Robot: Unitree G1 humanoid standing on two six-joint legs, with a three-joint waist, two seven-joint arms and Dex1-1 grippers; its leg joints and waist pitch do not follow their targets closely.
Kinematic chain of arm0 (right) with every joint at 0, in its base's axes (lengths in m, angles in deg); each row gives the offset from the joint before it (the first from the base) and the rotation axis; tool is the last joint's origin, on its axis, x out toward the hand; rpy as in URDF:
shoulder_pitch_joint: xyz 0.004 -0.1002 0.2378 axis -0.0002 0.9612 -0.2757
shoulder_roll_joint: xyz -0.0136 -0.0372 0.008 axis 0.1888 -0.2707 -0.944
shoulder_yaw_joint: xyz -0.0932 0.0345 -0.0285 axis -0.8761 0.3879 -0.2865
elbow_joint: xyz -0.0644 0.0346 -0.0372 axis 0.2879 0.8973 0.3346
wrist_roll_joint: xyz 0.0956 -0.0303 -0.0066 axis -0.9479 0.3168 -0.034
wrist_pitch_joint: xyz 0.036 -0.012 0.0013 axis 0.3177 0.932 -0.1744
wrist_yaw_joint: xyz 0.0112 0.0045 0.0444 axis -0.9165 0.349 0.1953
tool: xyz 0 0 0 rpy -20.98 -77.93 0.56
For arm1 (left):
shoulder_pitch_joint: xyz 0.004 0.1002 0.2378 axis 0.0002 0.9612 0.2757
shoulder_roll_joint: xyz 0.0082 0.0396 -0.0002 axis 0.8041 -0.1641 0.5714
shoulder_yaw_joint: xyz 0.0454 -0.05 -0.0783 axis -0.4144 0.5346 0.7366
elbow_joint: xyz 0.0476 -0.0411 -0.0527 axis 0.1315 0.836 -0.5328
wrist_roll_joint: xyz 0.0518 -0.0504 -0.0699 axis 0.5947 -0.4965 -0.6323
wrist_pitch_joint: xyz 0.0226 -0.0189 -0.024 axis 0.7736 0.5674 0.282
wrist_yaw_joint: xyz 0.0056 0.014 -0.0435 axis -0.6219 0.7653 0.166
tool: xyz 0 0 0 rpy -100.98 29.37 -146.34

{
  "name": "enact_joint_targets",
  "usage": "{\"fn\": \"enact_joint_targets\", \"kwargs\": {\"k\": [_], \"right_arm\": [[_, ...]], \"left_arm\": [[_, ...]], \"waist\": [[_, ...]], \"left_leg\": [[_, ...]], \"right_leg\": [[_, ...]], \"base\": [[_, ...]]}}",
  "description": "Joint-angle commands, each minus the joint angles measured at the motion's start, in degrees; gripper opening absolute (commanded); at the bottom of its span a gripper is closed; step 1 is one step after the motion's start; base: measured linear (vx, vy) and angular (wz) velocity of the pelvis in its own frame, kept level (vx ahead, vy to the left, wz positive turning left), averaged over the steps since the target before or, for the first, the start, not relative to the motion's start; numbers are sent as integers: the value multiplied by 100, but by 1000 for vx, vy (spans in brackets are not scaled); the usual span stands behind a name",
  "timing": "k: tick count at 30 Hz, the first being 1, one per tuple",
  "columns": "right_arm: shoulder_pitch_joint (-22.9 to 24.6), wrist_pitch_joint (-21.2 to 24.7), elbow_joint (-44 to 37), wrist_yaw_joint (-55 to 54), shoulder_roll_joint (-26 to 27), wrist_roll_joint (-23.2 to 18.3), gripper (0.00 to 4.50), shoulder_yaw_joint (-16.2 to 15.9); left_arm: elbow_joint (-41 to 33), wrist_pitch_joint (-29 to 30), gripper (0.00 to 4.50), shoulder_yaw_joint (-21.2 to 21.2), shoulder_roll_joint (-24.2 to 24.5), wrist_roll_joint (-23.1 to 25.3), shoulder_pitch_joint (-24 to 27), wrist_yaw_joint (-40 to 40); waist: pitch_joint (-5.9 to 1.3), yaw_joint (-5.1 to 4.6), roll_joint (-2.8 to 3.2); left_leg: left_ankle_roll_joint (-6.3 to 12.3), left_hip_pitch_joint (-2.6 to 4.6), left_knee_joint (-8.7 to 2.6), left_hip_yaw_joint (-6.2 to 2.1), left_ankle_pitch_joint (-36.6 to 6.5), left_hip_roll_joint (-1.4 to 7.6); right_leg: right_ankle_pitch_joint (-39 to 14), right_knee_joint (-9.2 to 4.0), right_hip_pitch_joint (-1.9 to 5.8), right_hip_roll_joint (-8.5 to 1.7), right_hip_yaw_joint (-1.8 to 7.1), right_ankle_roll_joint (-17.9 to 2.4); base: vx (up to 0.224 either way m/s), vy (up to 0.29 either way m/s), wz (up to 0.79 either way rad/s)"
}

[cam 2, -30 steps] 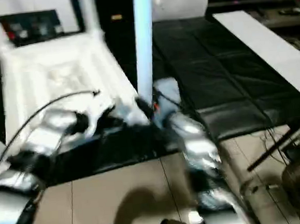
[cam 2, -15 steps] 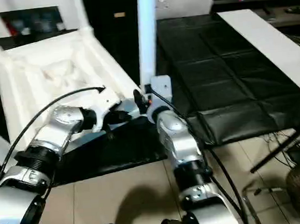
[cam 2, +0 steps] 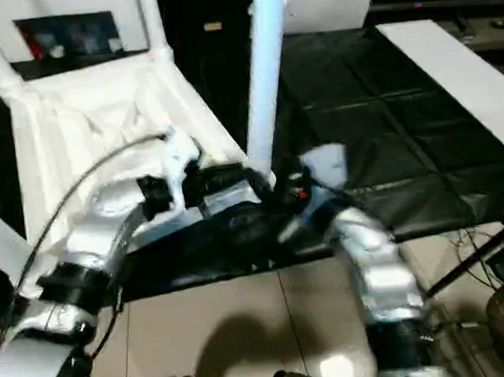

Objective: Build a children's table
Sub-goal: Rotate leg to tighten, then rotate table base

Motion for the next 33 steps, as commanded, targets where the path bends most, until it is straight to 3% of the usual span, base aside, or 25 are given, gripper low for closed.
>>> {"fn": "enact_joint_targets", "kwargs": {"k": [1,3,4,7,9,10,11,12,14,15,16,18,23,25,26,27,28,30,31,32,33], "right_arm": [[10,241,-279,268,-69,-282,450,3],[-18,235,-381,431,-125,-402,450,-41],[-59,275,-427,508,-140,-486,450,-54],[-239,503,-535,726,-156,-796,450,-89],[-315,653,-573,793,-162,-911,450,-124],[-350,692,-565,858,-173,-892,450,-196],[-362,701,-555,886,-176,-877,450,-229],[-374,716,-552,921,-185,-863,450,-265],[-538,718,-348,919,-149,-779,450,-343],[-650,728,-209,919,-143,-729,450,-395],[-710,730,-135,912,-140,-688,450,-428],[-1026,670,276,876,-153,-489,450,-567],[-1430,351,946,437,-146,-115,450,-497],[-1810,-81,1680,-414,-187,176,450,-178],[-1810,-81,1680,-414,-187,176,450,-178],[-2122,-466,2340,-1138,-258,327,450,145],[-2135,-493,2377,-1173,-267,337,450,160],[-2095,-706,2494,-1245,-340,474,450,158],[-2075,-743,2494,-1222,-341,500,450,144],[-2063,-763,2493,-1210,-341,515,450,136],[-1902,-627,2292,-1000,-314,463,450,75]], "left_arm": [[-618,331,107,211,-85,-81,263,-533],[-1147,661,136,315,-167,-58,536,-968],[-1483,856,137,338,-211,-58,745,-1135],[-2746,1426,151,293,-309,-182,1667,-1356],[-3394,1656,174,227,-281,-247,2199,-1400],[-3810,1866,174,309,-311,-233,2543,-1575],[-3974,1949,178,344,-322,-234,2678,-1639],[-4173,2063,188,375,-329,-244,2828,-1737],[-4871,2436,212,356,-295,-376,3372,-1946],[-5222,2611,215,308,-231,-443,3674,-1974],[-5364,2670,220,284,-183,-463,3817,-1960],[-5948,2855,245,227,7,-421,4502,-1961],[-6392,2868,276,348,87,-329,5080,-2066],[-6711,2963,296,427,150,-417,5372,-2114],[-6711,2963,300,427,150,-417,5372,-2114],[-7011,3048,308,511,253,-511,5666,-2188],[-7033,3044,334,525,266,-519,5703,-2186],[-7211,2979,341,698,377,-536,6074,-2154],[-7238,2966,345,731,389,-529,6128,-2165],[-7252,2959,353,750,396,-526,6157,-2171],[-7302,2904,364,915,389,-531,6287,-2200]], "waist": [[-421,34,29],[-425,24,58],[-427,20,43],[-407,4,51],[-381,-13,68],[-363,7,138],[-364,-24,102],[-344,-15,96],[-299,-3,102],[-280,-24,100],[-291,-21,108],[-250,-71,105],[-220,-137,119],[-210,-153,131],[-215,-161,141],[-219,-156,151],[-216,-165,154],[-205,-112,146],[-208,-102,148],[-211,-114,143],[-229,-113,130]], "left_leg": [[409,26,-321,-194,-1218,345],[392,53,-313,-185,-1273,364],[387,50,-316,-189,-1291,373],[424,19,-325,-198,-1218,381],[421,36,-337,-185,-1326,380],[394,56,-340,-191,-1399,383],[353,35,-349,-193,-1481,391],[351,45,-350,-179,-1543,359],[293,70,-361,-196,-1736,359],[269,19,-393,-223,-1781,362],[223,67,-381,-224,-1855,374],[197,43,-407,-245,-1975,354],[147,83,-406,-235,-2112,337],[106,93,-422,-249,-2211,342],[63,112,-418,-248,-2260,344],[22,132,-411,-248,-2314,346],[11,135,-405,-242,-2342,336],[30,195,-377,-186,-2378,315],[34,175,-385,-192,-2346,313],[65,90,-417,-211,-2265,311],[120,78,-413,-206,-2190,304]], "right_leg": [[-1898,-483,377,-549,320,-914],[-1811,-468,340,-531,320,-970],[-1857,-477,352,-536,314,-957],[-1765,-469,347,-523,318,-990],[-1904,-504,301,-489,325,-955],[-1954,-509,269,-481,330,-924],[-1927,-506,293,-470,327,-924],[-2090,-539,268,-451,329,-825],[-2474,-584,240,-471,324,-718],[-2682,-609,273,-479,308,-650],[-2764,-603,241,-478,311,-640],[-2989,-627,224,-462,305,-515],[-3053,-678,164,-437,315,-419],[-3070,-677,171,-432,295,-410],[-3021,-669,155,-434,292,-436],[-2989,-652,147,-439,293,-443],[-2972,-652,136,-434,296,-459],[-2892,-683,77,-385,326,-355],[-2822,-662,103,-381,329,-341],[-2722,-623,166,-379,318,-308],[-2638,-619,182,-385,324,-275]], "base": [[0,0,0],[0,0,0],[0,0,0],[0,0,0],[0,0,0],[0,0,0],[0,0,0],[0,0,0],[0,0,0],[0,0,0],[0,0,0],[0,0,0],[0,0,0],[0,0,0],[0,0,0],[0,0,0],[0,0,0],[0,0,0],[0,0,0],[0,0,0],[0,0,0]]}}
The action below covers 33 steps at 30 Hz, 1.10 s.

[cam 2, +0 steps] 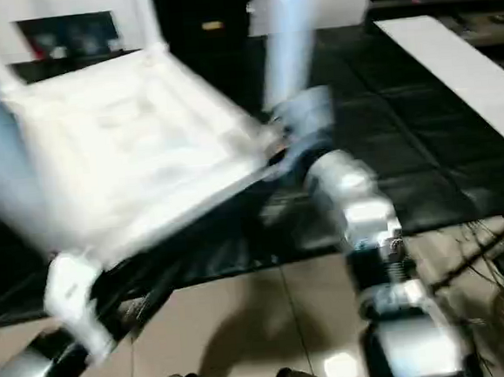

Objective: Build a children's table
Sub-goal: Rotate table base

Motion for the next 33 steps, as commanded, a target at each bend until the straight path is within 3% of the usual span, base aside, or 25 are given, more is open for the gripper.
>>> {"fn": "enact_joint_targets", "kwargs": {"k": [1,4,5,6,10,12,14,17,18,23,25,28,29,33], "right_arm": [[379,208,-348,381,65,-10,450,-166],[684,347,-596,542,101,-117,450,-339],[880,456,-750,551,132,-119,450,-481],[995,505,-826,545,159,-103,450,-580],[1210,733,-890,375,286,37,450,-811],[1273,963,-736,49,506,328,450,-897],[1248,970,-648,-4,568,396,450,-926],[1148,984,-469,-150,675,458,450,-1006],[896,919,-76,-317,828,474,450,-1035],[432,722,630,-477,1168,497,450,-934],[279,607,870,-464,1276,493,450,-919],[123,462,1107,-427,1361,533,450,-978],[64,429,1186,-450,1390,522,450,-970],[-171,238,1539,-448,1512,559,450,-969]], "left_arm": [[-230,-73,373,259,-9,-16,156,-106],[-314,-47,393,527,2,-73,300,-196],[-335,-30,393,674,27,-171,249,-203],[-332,-29,406,753,58,-223,178,-216],[-209,-47,428,762,181,-363,-254,-162],[68,-27,446,577,257,-458,-812,-29],[179,-9,446,508,281,-422,-967,-17],[427,12,446,440,306,-355,-1247,-73],[728,31,446,351,282,-274,-1616,-196],[989,12,446,58,158,-376,-2112,-222],[974,26,446,-125,14,-503,-2235,-182],[899,64,446,-448,-222,-625,-2325,-166],[893,64,446,-582,-294,-631,-2345,-180],[1067,-27,446,-1140,-565,-587,-2554,-224]], "waist": [[-271,-39,7],[-291,-78,0],[-295,-102,-65],[-302,-70,-27],[-284,-88,-17],[-283,-74,18],[-292,-73,38],[-324,-75,49],[-328,-71,57],[-323,-108,40],[-333,-106,55],[-357,-123,49],[-353,-133,19],[-363,-170,19]], "left_leg": [[139,95,-421,-208,-2155,321],[234,59,-414,-209,-1983,326],[289,36,-411,-201,-1832,323],[339,44,-399,-189,-1670,322],[368,50,-410,-188,-1603,336],[281,82,-411,-185,-1625,336],[200,103,-414,-189,-1673,339],[152,95,-405,-193,-1548,348],[156,112,-396,-176,-1535,340],[80,70,-404,-209,-1674,336],[85,95,-386,-196,-1594,345],[143,67,-367,-184,-1418,344],[199,58,-363,-177,-1382,339],[322,41,-338,-171,-1242,329]], "right_leg": [[-2604,-516,152,-404,302,-308],[-2478,-509,185,-417,311,-345],[-2362,-498,197,-412,310,-401],[-2218,-473,183,-417,324,-456],[-2121,-455,171,-400,320,-538],[-2125,-449,154,-397,327,-584],[-2061,-437,144,-397,330,-606],[-1645,-376,187,-414,339,-719],[-1554,-378,171,-403,342,-781],[-1786,-366,236,-466,329,-839],[-1641,-364,217,-465,342,-879],[-1301,-318,248,-461,334,-1011],[-1306,-327,256,-465,333,-1015],[-1278,-317,269,-465,319,-1048]], "base": [[0,0,0],[0,0,0],[0,0,0],[0,0,0],[0,0,0],[0,0,0],[0,0,0],[0,0,0],[0,0,0],[0,0,0],[0,0,0],[0,0,0],[0,0,0],[0,0,0]]}}
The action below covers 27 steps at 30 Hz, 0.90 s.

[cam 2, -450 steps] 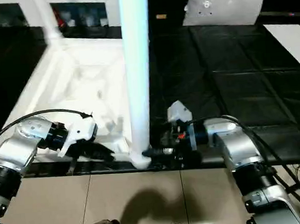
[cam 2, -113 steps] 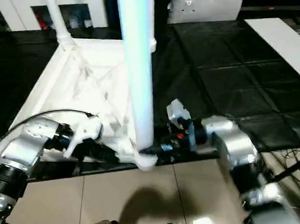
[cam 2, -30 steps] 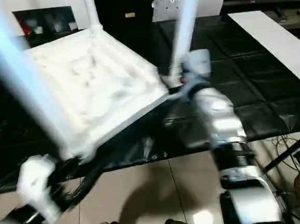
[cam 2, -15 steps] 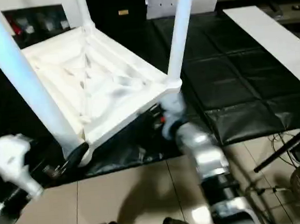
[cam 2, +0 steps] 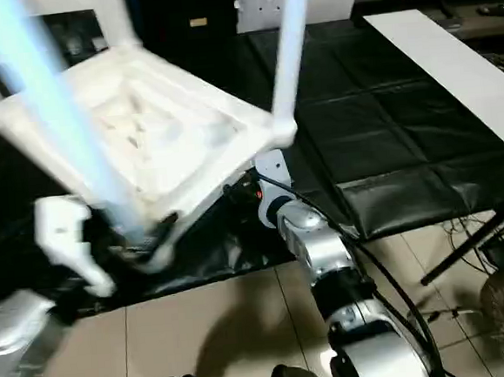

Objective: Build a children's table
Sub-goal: Rotate table base

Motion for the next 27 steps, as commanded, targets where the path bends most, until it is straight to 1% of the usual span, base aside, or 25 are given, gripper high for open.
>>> {"fn": "enact_joint_targets", "kwargs": {"k": [1,3,4,6,7,8,9,11,12,14,16,19,20,21,22,23,24,25,26,27], "right_arm": [[-215,-157,63,149,330,-4,450,-215],[-281,-264,219,177,373,65,450,-216],[-300,-293,263,176,390,84,450,-223],[-365,-345,361,137,431,92,450,-206],[-421,-393,442,108,459,99,450,-186],[-434,-405,462,101,465,100,450,-181],[-486,-484,546,237,508,70,450,-185],[-509,-521,579,285,534,70,450,-199],[-544,-566,645,301,569,88,450,-188],[-617,-680,801,321,648,110,450,-158],[-640,-736,857,354,679,107,450,-147],[-767,-851,1092,148,773,163,450,-85],[-788,-868,1135,85,777,178,450,-67],[-808,-886,1177,18,775,190,450,-45],[-830,-921,1236,-107,746,193,450,15],[-840,-968,1292,-238,694,199,450,83],[-830,-997,1321,-313,636,191,450,143],[-787,-1030,1309,-350,566,172,450,203],[-675,-1070,1247,-393,425,126,450,312],[-675,-1070,1247,-393,425,126,450,312]], "left_arm": [[-38,-50,446,-664,-174,-157,-179,127],[97,-102,446,-772,-285,-86,-328,115],[180,-133,446,-826,-321,-50,-412,129],[416,-227,446,-912,-396,38,-630,153],[586,-312,446,-954,-445,93,-794,150],[626,-332,446,-963,-457,106,-833,148],[778,-410,446,-980,-517,116,-995,133],[863,-445,446,-1005,-543,129,-1085,130],[954,-493,446,-1039,-568,148,-1169,131],[1148,-597,446,-1094,-643,178,-1335,132],[1222,-646,446,-1112,-675,191,-1396,128],[1525,-833,446,-1166,-797,267,-1634,94],[1594,-883,446,-1166,-806,296,-1680,89],[1667,-938,446,-1160,-812,326,-1728,83],[1807,-1054,446,-1116,-801,376,-1819,76],[1959,-1175,446,-1057,-780,421,-1920,66],[2096,-1294,446,-997,-752,467,-2019,52],[2203,-1376,446,-938,-730,480,-2113,59],[2369,-1505,446,-835,-695,497,-2274,66],[2369,-1505,446,-835,-695,497,-2274,66]], "waist": [[-373,48,31],[-377,43,24],[-381,33,17],[-388,30,19],[-387,27,20],[-390,28,26],[-390,29,51],[-398,25,40],[-405,31,48],[-405,41,56],[-409,40,50],[-404,43,46],[-406,43,42],[-413,47,36],[-418,51,25],[-425,56,2],[-432,59,10],[-426,66,15],[-432,70,2],[-438,93,18]], "left_leg": [[333,54,-327,-170,-1231,311],[345,42,-323,-174,-1176,313],[374,53,-317,-168,-1174,309],[412,42,-308,-168,-1101,309],[430,48,-308,-167,-1095,307],[437,62,-301,-162,-1101,302],[443,43,-305,-175,-1058,306],[447,55,-301,-172,-1058,318],[450,67,-297,-168,-1045,322],[475,62,-294,-164,-999,321],[490,56,-293,-168,-987,326],[493,69,-296,-167,-1045,325],[484,61,-293,-168,-1013,324],[490,75,-289,-164,-993,326],[496,72,-286,-163,-977,324],[518,74,-285,-159,-949,320],[533,71,-283,-162,-898,324],[543,67,-281,-160,-895,318],[542,68,-276,-156,-897,317],[532,97,-270,-150,-912,318]], "right_leg": [[-1356,-343,304,-483,320,-1012],[-1323,-334,322,-483,311,-1023],[-1325,-344,309,-477,308,-1027],[-1249,-328,326,-485,308,-1041],[-1253,-335,316,-480,305,-1046],[-1272,-342,309,-479,303,-1064],[-1198,-324,331,-488,303,-1100],[-1123,-319,329,-484,298,-1129],[-1065,-313,321,-484,299,-1167],[-944,-297,327,-480,300,-1221],[-903,-290,342,-497,299,-1256],[-992,-304,334,-488,292,-1278],[-989,-300,339,-495,295,-1272],[-969,-295,329,-497,299,-1265],[-947,-293,336,-502,300,-1259],[-939,-294,333,-501,300,-1237],[-876,-271,339,-503,302,-1242],[-891,-280,334,-505,300,-1235],[-908,-278,338,-510,302,-1230],[-939,-277,319,-500,302,-1211]], "base": [[0,0,0],[0,0,0],[0,0,0],[0,0,0],[0,0,0],[0,0,0],[0,0,0],[0,0,0],[0,0,0],[0,0,0],[0,0,0],[0,0,0],[0,0,0],[0,0,0],[0,0,0],[0,0,0],[0,0,0],[0,0,0],[0,0,0],[0,0,0]]}}
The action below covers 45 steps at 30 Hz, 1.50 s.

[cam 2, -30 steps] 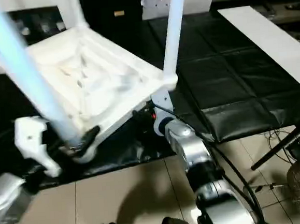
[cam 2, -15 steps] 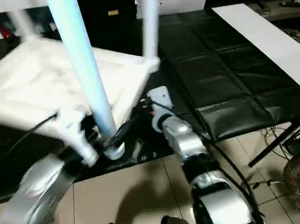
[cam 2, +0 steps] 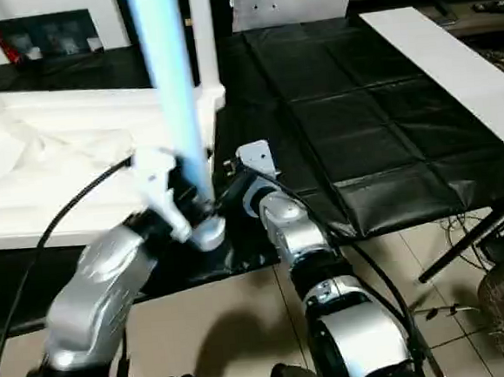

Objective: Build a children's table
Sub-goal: Rotate table base

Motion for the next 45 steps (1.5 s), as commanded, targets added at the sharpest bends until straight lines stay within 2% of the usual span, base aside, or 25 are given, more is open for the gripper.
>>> {"fn": "enact_joint_targets", "kwargs": {"k": [1,4,6,10,16,19,22,24,25,27,29,31,32,33,34,35,36,37,38,39,40,41,42,43,45], "right_arm": [[103,-127,-104,35,-77,-84,450,75],[590,-153,-657,189,-433,-183,450,259],[756,-147,-910,260,-511,-223,450,296],[1479,138,-2198,611,-744,-409,450,339],[2394,588,-3852,838,-1009,-550,450,215],[2991,1258,-5077,831,-1105,-612,450,7],[3423,1990,-6046,826,-1163,-715,450,-224],[3628,2339,-6488,788,-1195,-714,450,-345],[3783,2459,-6770,777,-1209,-719,450,-420],[4082,2453,-7185,743,-1183,-778,450,-492],[4148,2466,-7254,670,-1131,-807,450,-458],[4320,2726,-7470,452,-959,-1047,450,-262],[4343,2777,-7525,447,-963,-1054,450,-252],[4371,2851,-7600,436,-964,-1061,450,-239],[4397,2943,-7688,417,-961,-1066,450,-225],[4422,3014,-7771,402,-955,-1082,450,-198],[4455,3109,-7879,391,-970,-1109,450,-180],[4489,3179,-7963,398,-1002,-1145,450,-177],[4501,3205,-7991,398,-1017,-1161,450,-180],[4512,3235,-8014,398,-1030,-1185,450,-179],[4525,3265,-8029,428,-1070,-1199,450,-190],[4526,3270,-8031,435,-1078,-1200,450,-192],[4543,3349,-8073,521,-1190,-1233,450,-210],[4544,3367,-8087,523,-1199,-1243,450,-201],[4537,3423,-8099,510,-1188,-1271,450,-147]], "left_arm": [[81,-205,446,-10,-18,42,-201,67],[14,-218,446,114,-82,-20,-145,4],[-100,-180,446,122,-100,-96,-14,-5],[-697,-150,446,63,-27,-258,860,-39],[-1655,-322,446,170,261,-457,2340,1],[-2358,-221,446,465,309,-360,3494,-280],[-2682,-73,446,671,246,-153,3997,-672],[-2739,-11,446,780,181,34,4084,-966],[-2703,3,446,888,115,125,4030,-1214],[-2490,-50,446,1128,-4,297,3662,-1614],[-2433,-9,446,1167,-4,365,3561,-1698],[-2389,14,446,1126,-53,410,3367,-1843],[-2400,23,446,1091,-60,414,3353,-1853],[-2418,48,446,1047,-67,425,3341,-1867],[-2443,93,446,1003,-73,447,3338,-1881],[-2465,107,446,936,-76,512,3338,-1902],[-2494,138,446,855,-110,564,3364,-1944],[-2516,138,446,768,-114,626,3401,-1970],[-2521,134,446,738,-109,642,3413,-1977],[-2530,146,446,710,-101,645,3429,-1986],[-2541,151,446,690,-112,643,3458,-2006],[-2544,151,446,689,-114,642,3464,-2009],[-2609,165,446,657,-121,654,3574,-2055],[-2626,167,446,651,-112,660,3597,-2062],[-2658,166,446,638,-105,659,3634,-2074]], "waist": [[-437,42,21],[-447,91,73],[-466,124,29],[-444,120,41],[-378,82,25],[-312,68,2],[-280,31,-23],[-238,32,-114],[-241,30,-85],[-233,28,-103],[-208,-37,-116],[-161,-90,-22],[-82,-205,39],[-75,-10,158],[-7,207,170],[-57,439,163],[-195,205,-333],[12,280,-105],[-56,385,-179],[53,386,-122],[-21,378,-110],[-72,364,-14],[-262,-40,173],[-385,-89,249],[-401,-262,135]], "left_leg": [[530,104,-296,-155,-912,322],[484,102,-284,-154,-942,335],[509,92,-274,-149,-875,334],[427,49,-284,-176,-1183,355],[209,119,-327,-175,-1876,329],[106,115,-363,-219,-2202,332],[54,143,-359,-217,-2425,294],[19,125,-356,-240,-2457,271],[-4,154,-347,-248,-2515,263],[-68,237,-323,-263,-2687,252],[-129,186,-391,-341,-2953,271],[-288,359,-449,-424,-3826,312],[-369,502,-545,-492,-4734,373],[-448,-106,-1103,-467,-5719,641],[-467,-282,-1250,-221,-6049,677],[-305,-57,-1104,109,-5627,531],[-314,583,17,-67,-4005,177],[56,589,800,-309,-2469,9],[418,-170,961,-673,-897,-167],[241,-77,674,-725,-1017,34],[190,4,449,-684,-1206,49],[131,169,189,-635,-1380,85],[533,913,-463,-1280,-1848,603],[923,1072,-446,-1474,-1750,639],[2342,1116,-299,-1453,-1009,717]], "right_leg": [[-944,-300,337,-503,309,-1208],[-909,-296,346,-502,313,-1172],[-747,-268,359,-488,314,-1187],[-1226,-322,358,-501,309,-1087],[-2474,-478,239,-447,315,-591],[-3162,-549,207,-449,303,-278],[-3660,-637,130,-416,296,46],[-3985,-677,114,-414,282,316],[-4133,-701,87,-428,272,353],[-4304,-801,25,-404,231,520],[-4207,-805,138,-400,131,506],[-4384,-854,132,-373,35,483],[-4276,-936,199,-190,-277,513],[-2426,557,886,-125,-243,176],[-1907,852,901,-33,-279,78],[-2570,980,779,-52,4,-35],[-5567,-334,351,-620,430,152],[-6739,-994,181,-1260,723,-254],[-6500,-881,1033,-1233,1047,-515],[-5776,-817,970,-1073,819,-632],[-5202,-717,1053,-826,642,-761],[-4576,-611,1054,-575,424,-866],[-2064,333,509,65,76,-601],[-1717,539,401,70,36,-297],[-1029,836,-53,-122,127,434]], "base": [[0,0,0],[0,0,0],[0,0,0],[0,0,0],[0,0,0],[0,0,0],[0,0,0],[0,0,0],[0,0,0],[0,0,0],[0,0,0],[-37,56,-5],[-45,62,-5],[-67,49,-4],[-67,49,-4],[0,0,0],[96,-44,-6],[96,-44,-6],[143,12,-11],[126,58,7],[126,58,7],[52,54,27],[83,40,16],[83,40,16],[129,0,1]]}}
